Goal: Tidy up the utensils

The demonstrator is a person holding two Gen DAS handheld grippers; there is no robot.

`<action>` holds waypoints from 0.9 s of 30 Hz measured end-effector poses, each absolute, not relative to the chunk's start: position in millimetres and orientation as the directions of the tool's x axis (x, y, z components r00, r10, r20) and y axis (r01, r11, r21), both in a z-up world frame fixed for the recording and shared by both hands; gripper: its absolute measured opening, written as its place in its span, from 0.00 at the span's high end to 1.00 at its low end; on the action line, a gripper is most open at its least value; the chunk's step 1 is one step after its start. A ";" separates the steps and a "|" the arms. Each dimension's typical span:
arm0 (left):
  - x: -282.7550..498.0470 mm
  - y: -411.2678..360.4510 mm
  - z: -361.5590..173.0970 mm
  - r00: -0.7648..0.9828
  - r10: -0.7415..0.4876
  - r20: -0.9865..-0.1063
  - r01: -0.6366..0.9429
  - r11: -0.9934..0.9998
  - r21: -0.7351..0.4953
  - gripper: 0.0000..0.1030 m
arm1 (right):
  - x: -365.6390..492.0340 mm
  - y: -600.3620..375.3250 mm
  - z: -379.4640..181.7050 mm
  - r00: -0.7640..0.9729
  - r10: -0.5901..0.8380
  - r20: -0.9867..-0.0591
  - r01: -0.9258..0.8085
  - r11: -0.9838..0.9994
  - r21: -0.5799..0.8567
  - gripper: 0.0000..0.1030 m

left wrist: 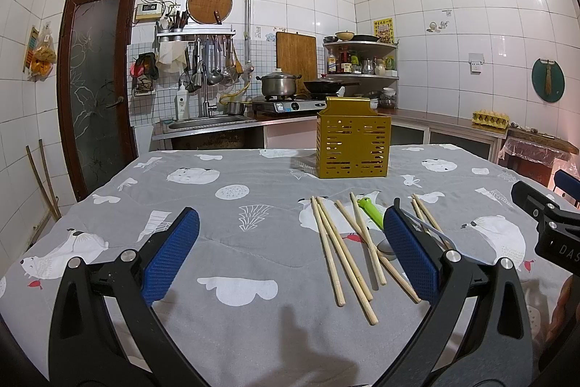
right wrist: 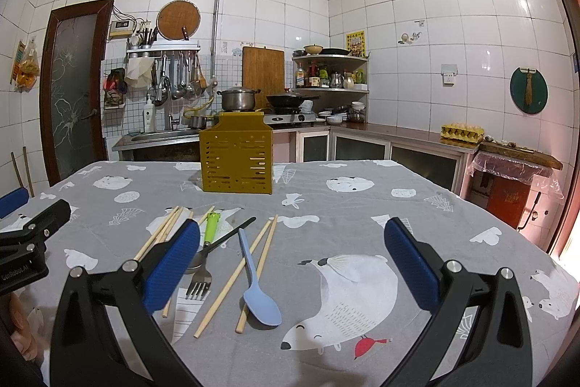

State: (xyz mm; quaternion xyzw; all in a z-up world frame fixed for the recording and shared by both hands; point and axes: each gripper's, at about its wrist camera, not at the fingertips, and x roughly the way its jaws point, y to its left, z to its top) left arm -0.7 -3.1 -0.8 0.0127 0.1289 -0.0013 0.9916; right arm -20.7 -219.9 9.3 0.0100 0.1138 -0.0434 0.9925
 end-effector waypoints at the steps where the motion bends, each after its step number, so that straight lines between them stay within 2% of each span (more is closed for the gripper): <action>1: -0.7 -3.1 -0.7 0.967 0.001 -0.256 0.006 1.000 0.025 0.05 | -20.6 -219.9 9.3 0.970 -0.084 -0.227 0.088 0.996 0.009 0.04; 27: -3.4 -3.3 -0.3 0.965 -0.006 -0.262 0.013 1.000 0.024 0.05 | -22.3 -222.2 13.5 0.973 -0.079 -0.218 0.084 0.996 0.013 0.04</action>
